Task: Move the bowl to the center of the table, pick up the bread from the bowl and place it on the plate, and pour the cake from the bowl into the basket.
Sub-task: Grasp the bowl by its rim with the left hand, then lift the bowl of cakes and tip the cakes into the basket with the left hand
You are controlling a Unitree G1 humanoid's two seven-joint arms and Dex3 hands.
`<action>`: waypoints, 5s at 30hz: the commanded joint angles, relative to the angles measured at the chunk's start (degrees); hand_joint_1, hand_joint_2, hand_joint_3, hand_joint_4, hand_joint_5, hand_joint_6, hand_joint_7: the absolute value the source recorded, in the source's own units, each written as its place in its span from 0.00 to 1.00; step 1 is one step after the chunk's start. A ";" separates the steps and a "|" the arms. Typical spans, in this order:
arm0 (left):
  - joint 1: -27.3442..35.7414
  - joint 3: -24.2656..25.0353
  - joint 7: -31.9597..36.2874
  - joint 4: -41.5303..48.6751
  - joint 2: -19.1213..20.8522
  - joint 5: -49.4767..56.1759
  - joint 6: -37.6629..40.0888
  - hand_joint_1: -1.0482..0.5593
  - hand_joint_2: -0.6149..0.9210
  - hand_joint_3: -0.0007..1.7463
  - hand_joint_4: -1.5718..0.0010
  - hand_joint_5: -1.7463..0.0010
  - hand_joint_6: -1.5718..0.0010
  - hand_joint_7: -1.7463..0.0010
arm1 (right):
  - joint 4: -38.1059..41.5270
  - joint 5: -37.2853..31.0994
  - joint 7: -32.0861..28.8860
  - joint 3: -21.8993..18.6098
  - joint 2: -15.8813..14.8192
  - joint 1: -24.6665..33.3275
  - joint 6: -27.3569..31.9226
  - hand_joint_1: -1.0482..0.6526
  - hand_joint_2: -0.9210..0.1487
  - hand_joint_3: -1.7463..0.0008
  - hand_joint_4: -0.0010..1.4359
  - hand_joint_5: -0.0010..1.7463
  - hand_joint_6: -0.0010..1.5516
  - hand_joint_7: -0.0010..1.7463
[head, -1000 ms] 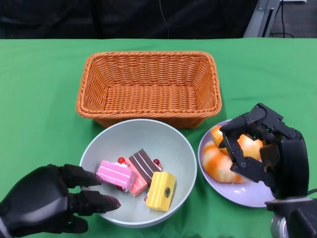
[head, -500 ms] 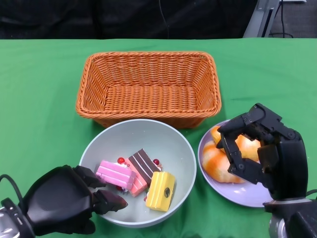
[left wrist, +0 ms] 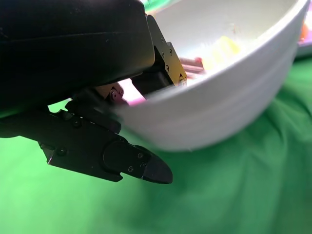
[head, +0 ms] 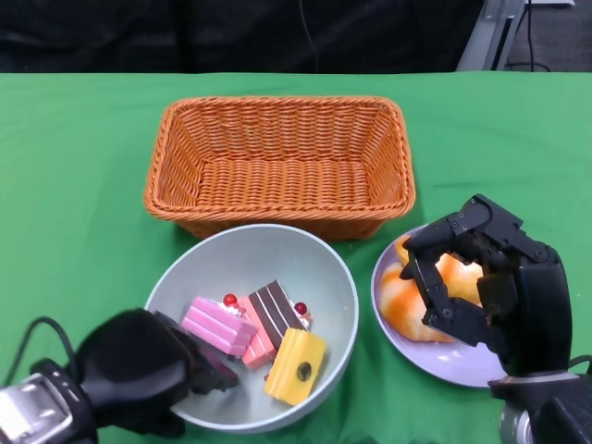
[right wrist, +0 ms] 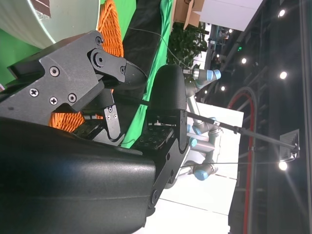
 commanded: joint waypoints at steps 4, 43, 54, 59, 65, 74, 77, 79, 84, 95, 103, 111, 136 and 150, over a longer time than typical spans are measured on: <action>-3.75 -3.98 5.42 8.51 -1.19 1.34 1.22 0.35 1.00 0.05 0.44 0.99 0.53 1.00 | -0.67 0.90 0.28 -0.51 -0.49 0.36 -0.08 0.55 0.32 0.49 0.52 0.81 0.48 0.67; -5.82 -4.65 23.44 20.55 8.19 -12.48 -25.34 0.58 1.00 0.14 0.57 0.17 0.39 0.59 | 0.62 1.71 1.10 -0.99 -0.53 0.38 0.17 0.54 0.30 0.52 0.51 0.80 0.48 0.65; -5.27 3.40 22.31 19.69 6.48 -16.11 -33.50 0.60 1.00 0.19 0.52 0.20 0.47 0.40 | 2.50 1.88 2.49 -0.33 -0.21 0.50 0.07 0.55 0.29 0.53 0.50 0.83 0.47 0.66; -6.57 5.65 21.97 20.31 4.50 -16.41 -35.62 0.59 1.00 0.22 0.50 0.23 0.46 0.41 | 3.70 1.73 2.66 0.08 -0.11 0.62 -0.69 0.54 0.29 0.54 0.50 0.83 0.47 0.66; -7.26 8.31 21.40 19.06 2.74 -16.38 -36.76 0.57 0.97 0.29 0.51 0.18 0.45 0.37 | 4.89 1.61 2.55 0.21 0.19 0.43 -1.41 0.54 0.28 0.55 0.50 0.83 0.47 0.65; -8.58 12.32 21.67 18.10 1.14 -16.45 -38.97 0.57 0.90 0.40 0.53 0.07 0.47 0.30 | 6.40 1.78 2.65 0.15 0.23 -0.21 -1.54 0.54 0.29 0.54 0.50 0.83 0.47 0.66; -10.22 12.93 20.86 18.72 0.72 -17.11 -38.68 0.56 0.88 0.43 0.51 0.11 0.45 0.34 | 7.27 2.11 3.19 0.19 0.02 -0.48 -1.77 0.54 0.29 0.53 0.51 0.83 0.47 0.66; -11.42 13.11 20.34 19.52 0.11 -17.79 -38.39 0.58 0.86 0.44 0.52 0.08 0.44 0.35 | 7.76 1.71 3.30 0.27 -0.10 -0.56 -2.24 0.54 0.28 0.53 0.51 0.83 0.46 0.66; -16.54 13.02 20.18 24.61 -3.00 -18.99 -38.27 0.59 0.85 0.44 0.50 0.09 0.43 0.36 | 9.58 2.21 4.63 0.91 -0.06 -0.50 -3.24 0.55 0.26 0.53 0.52 0.84 0.47 0.66; -24.46 11.77 16.53 32.60 -7.84 -20.93 -35.40 0.62 0.79 0.54 0.58 0.00 0.49 0.28 | 14.06 0.60 5.10 1.77 0.08 -0.93 -6.34 0.53 0.30 0.53 0.52 0.85 0.47 0.66; -28.32 10.31 19.27 36.88 -9.43 -17.78 -32.73 0.61 0.76 0.60 0.59 0.00 0.51 0.27 | 15.67 0.79 5.32 2.24 -0.10 -1.51 -6.45 0.53 0.30 0.53 0.52 0.85 0.47 0.66; -32.50 8.66 17.44 42.04 -11.61 -20.03 -33.48 0.61 0.74 0.64 0.56 0.05 0.53 0.19 | 16.95 0.66 5.32 2.42 -0.05 -1.84 -6.54 0.53 0.30 0.55 0.52 0.84 0.47 0.66; -37.03 15.89 -33.26 49.30 -21.52 -60.72 -28.13 0.65 0.74 0.70 0.58 0.00 0.54 0.09 | 21.78 -1.81 3.42 2.51 0.91 -3.60 -7.65 0.55 0.31 0.56 0.56 0.82 0.50 0.66; -38.48 23.64 -54.92 47.93 -24.07 -71.50 -19.61 0.64 0.80 0.65 0.57 0.00 0.57 0.06 | 22.90 -1.82 3.57 2.73 0.92 -3.99 -7.94 0.54 0.31 0.57 0.56 0.81 0.50 0.64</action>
